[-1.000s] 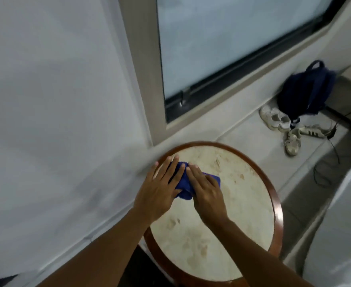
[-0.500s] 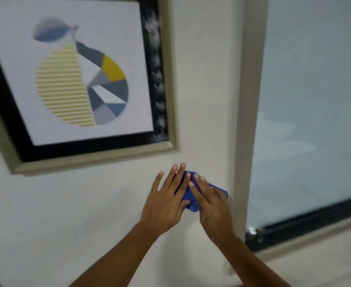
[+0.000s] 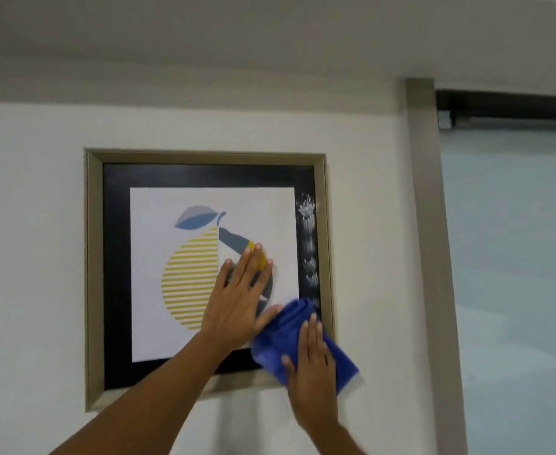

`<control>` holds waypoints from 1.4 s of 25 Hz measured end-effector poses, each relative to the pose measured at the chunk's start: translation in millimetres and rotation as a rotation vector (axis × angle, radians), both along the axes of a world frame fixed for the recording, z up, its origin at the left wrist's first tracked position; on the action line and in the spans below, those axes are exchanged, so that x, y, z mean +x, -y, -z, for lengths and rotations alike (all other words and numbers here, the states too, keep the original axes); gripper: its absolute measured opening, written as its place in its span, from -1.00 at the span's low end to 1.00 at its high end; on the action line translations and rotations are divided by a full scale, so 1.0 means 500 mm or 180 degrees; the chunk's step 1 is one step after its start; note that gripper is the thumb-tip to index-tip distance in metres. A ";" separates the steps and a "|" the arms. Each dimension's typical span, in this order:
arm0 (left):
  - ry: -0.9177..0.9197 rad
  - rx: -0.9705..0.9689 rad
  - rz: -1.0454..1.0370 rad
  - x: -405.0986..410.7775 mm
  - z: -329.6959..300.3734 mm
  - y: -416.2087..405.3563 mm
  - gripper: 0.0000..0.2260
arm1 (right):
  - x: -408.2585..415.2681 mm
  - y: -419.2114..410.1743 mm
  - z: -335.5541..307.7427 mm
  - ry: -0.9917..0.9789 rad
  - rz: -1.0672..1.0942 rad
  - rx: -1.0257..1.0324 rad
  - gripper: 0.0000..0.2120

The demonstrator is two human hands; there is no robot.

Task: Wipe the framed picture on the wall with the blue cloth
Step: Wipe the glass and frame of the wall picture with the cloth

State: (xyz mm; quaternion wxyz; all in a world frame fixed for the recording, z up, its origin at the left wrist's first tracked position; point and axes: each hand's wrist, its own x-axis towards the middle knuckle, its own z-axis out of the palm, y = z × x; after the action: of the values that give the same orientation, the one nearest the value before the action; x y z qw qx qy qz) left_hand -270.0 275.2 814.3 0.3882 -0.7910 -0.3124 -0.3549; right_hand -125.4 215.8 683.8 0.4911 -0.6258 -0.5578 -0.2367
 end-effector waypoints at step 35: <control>0.0018 0.0506 0.0150 -0.038 -0.026 -0.084 -0.30 | -0.013 -0.059 -0.029 0.0099 0.0828 0.0384 -0.42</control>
State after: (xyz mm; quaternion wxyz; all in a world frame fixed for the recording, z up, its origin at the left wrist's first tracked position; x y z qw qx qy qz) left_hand -289.2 317.3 827.2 0.4405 -0.7638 -0.2656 -0.3899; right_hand -132.0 245.1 698.4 0.4843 -0.6585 -0.4643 -0.3410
